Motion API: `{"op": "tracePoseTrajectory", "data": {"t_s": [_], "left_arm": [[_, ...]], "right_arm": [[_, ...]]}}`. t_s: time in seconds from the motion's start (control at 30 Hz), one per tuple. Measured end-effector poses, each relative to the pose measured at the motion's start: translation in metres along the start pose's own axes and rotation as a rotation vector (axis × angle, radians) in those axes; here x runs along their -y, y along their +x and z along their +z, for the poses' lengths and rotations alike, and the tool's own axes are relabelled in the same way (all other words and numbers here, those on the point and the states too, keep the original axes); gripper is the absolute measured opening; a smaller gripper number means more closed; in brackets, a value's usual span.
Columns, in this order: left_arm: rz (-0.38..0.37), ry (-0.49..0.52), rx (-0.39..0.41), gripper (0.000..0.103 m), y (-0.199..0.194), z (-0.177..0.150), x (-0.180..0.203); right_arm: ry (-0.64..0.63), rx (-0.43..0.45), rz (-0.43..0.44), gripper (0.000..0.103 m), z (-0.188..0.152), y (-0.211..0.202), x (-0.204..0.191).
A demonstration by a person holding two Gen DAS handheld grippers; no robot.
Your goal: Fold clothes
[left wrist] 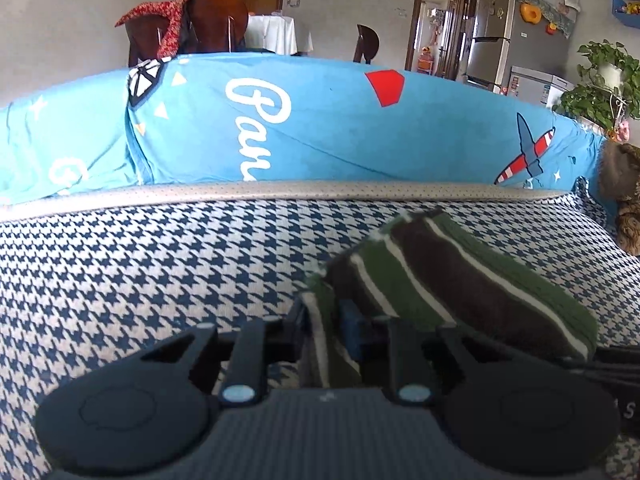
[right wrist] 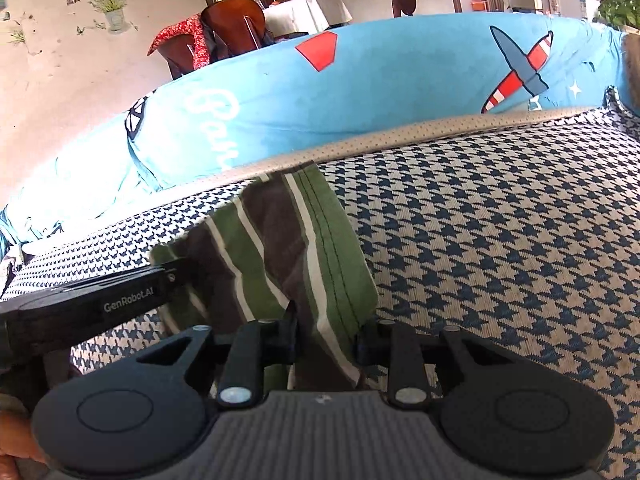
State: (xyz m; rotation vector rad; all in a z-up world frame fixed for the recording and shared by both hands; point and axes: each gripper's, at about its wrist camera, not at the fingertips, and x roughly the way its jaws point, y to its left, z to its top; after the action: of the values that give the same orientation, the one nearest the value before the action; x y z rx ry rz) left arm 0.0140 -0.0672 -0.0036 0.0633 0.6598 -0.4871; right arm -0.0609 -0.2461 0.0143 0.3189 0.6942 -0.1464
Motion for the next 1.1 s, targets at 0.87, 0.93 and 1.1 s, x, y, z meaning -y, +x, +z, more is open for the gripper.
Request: {"op": "tracePoseTrajectory", "data": {"t_s": [0.87,0.93,1.1], "left_arm": [[-0.11,-0.238,-0.161,0.103,0.05,-0.016,-0.046],[-0.105,-0.222,-0.165,0.103,0.054,-0.016,-0.043],[-0.091,-0.182,-0.174,0.103,0.063,-0.017,-0.035]], "right_arm": [[0.146,-0.099,-0.072,0.052,-0.005,0.009,0.03],[0.161,-0.108,-0.068,0.052,-0.005,0.009,0.034],[0.173,-0.124,-0.06,0.054,-0.005,0.011,0.038]]}}
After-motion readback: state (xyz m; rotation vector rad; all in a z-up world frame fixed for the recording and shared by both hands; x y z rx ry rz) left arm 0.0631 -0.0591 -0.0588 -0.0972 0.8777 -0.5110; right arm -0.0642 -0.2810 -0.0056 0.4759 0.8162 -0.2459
